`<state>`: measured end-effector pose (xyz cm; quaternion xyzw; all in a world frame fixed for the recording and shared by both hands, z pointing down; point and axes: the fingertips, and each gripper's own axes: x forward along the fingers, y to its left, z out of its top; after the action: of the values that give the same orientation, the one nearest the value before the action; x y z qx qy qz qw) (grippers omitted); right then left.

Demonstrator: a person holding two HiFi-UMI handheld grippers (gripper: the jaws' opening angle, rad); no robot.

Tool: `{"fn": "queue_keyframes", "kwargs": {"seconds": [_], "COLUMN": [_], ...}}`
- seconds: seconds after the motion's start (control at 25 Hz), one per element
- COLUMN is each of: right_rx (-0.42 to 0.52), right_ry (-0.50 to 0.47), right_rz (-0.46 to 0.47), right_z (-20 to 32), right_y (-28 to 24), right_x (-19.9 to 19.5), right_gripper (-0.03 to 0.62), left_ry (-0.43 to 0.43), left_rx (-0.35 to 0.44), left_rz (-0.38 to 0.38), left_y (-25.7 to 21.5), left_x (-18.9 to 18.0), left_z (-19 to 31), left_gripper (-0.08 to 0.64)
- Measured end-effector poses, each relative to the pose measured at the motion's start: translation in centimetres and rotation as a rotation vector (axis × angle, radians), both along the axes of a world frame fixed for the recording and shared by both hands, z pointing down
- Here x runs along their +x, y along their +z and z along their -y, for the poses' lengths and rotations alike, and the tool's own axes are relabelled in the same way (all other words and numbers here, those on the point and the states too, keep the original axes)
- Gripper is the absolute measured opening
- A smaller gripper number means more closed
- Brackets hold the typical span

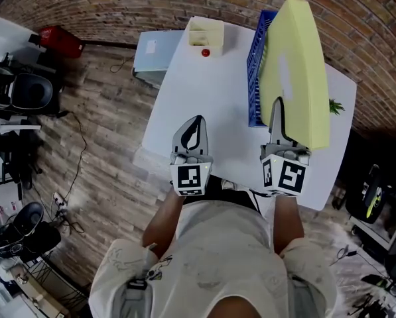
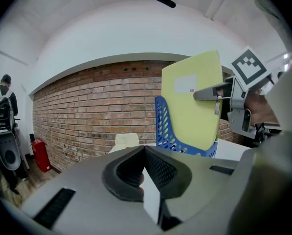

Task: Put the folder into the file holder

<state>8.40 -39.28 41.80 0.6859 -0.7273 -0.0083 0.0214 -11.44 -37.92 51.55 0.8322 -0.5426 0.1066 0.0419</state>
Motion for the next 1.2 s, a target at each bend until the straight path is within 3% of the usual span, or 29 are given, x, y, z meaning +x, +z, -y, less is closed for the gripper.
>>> {"fn": "queue_keyframes", "kwargs": {"seconds": [0.72, 1.2], "right_rx": [-0.166, -0.15], "right_ry": [0.016, 0.018], "right_rz": [-0.013, -0.027], "right_z": [1.7, 1.9], "right_y": [7.0, 7.3], "right_x": [-0.6, -1.0], "right_gripper": [0.17, 0.178], "left_ry": [0.027, 0.029], "left_rx": [-0.046, -0.046], "left_rz": [0.012, 0.008], "left_y": [1.9, 2.0], "left_x": [0.1, 0.4], "left_z": [0.1, 0.0], "left_gripper": [0.008, 0.008]}}
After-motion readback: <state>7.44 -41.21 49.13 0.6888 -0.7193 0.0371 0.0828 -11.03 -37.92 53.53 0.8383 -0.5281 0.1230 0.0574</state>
